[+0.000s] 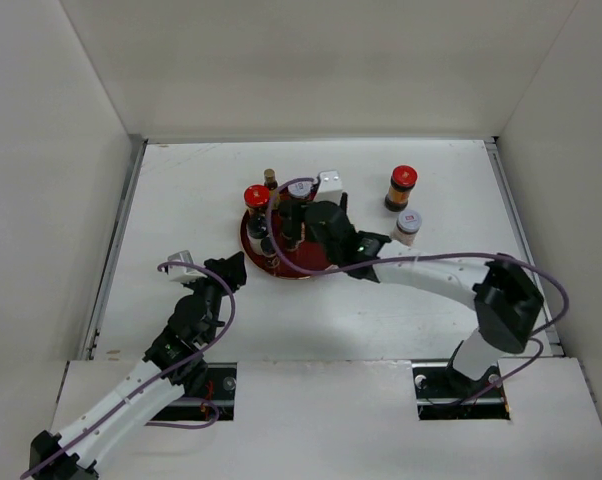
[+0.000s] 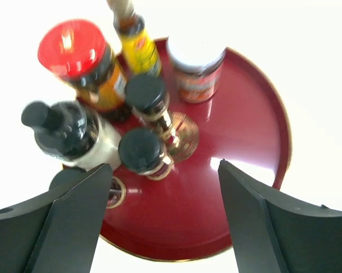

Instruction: Organize the condiment bottles

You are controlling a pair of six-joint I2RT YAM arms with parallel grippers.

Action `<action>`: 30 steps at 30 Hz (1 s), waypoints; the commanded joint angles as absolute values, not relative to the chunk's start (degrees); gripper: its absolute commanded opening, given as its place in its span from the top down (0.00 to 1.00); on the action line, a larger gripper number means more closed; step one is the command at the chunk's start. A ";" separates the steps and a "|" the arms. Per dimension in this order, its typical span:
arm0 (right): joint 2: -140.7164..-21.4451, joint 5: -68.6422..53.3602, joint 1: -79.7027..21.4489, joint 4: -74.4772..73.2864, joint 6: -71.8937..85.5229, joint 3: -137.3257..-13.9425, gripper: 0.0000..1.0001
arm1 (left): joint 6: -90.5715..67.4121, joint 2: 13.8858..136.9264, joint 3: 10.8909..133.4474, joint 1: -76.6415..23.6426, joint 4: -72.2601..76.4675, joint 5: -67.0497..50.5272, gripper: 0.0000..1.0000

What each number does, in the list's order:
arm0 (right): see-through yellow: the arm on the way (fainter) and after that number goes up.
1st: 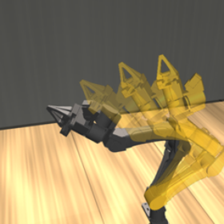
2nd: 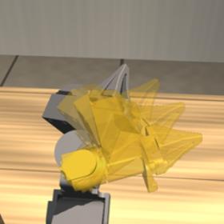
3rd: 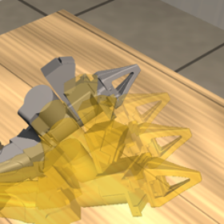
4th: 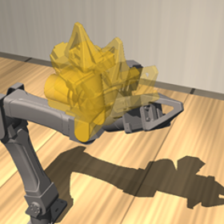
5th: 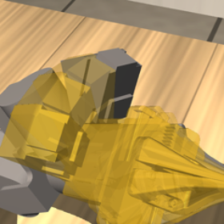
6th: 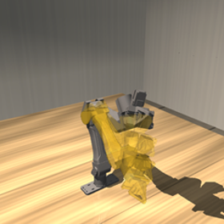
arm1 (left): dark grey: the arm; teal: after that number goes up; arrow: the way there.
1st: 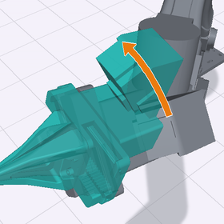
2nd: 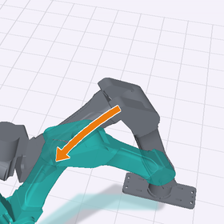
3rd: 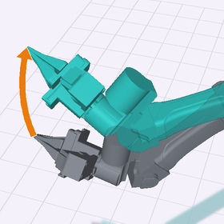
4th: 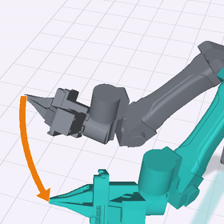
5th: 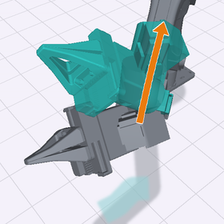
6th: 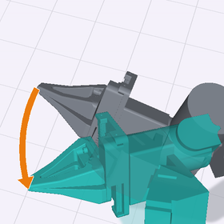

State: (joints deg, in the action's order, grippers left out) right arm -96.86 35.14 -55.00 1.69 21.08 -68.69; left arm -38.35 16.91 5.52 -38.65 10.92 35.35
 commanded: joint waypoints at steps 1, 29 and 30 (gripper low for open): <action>-89.48 35.16 -50.24 4.48 21.54 -66.28 0.18 | -38.32 16.26 6.50 -38.63 12.48 34.81 0.43; -107.23 34.81 -17.36 -5.98 16.09 -82.45 0.00 | -38.23 20.39 6.24 -39.42 16.17 33.75 0.37; -106.97 35.07 -17.27 -5.80 15.82 -82.09 0.00 | -38.23 20.48 6.33 -39.50 16.17 33.66 0.37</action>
State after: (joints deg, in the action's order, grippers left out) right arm -107.98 33.91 -18.02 -6.02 15.20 -83.35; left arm -38.35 19.94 5.52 -39.51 12.78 34.68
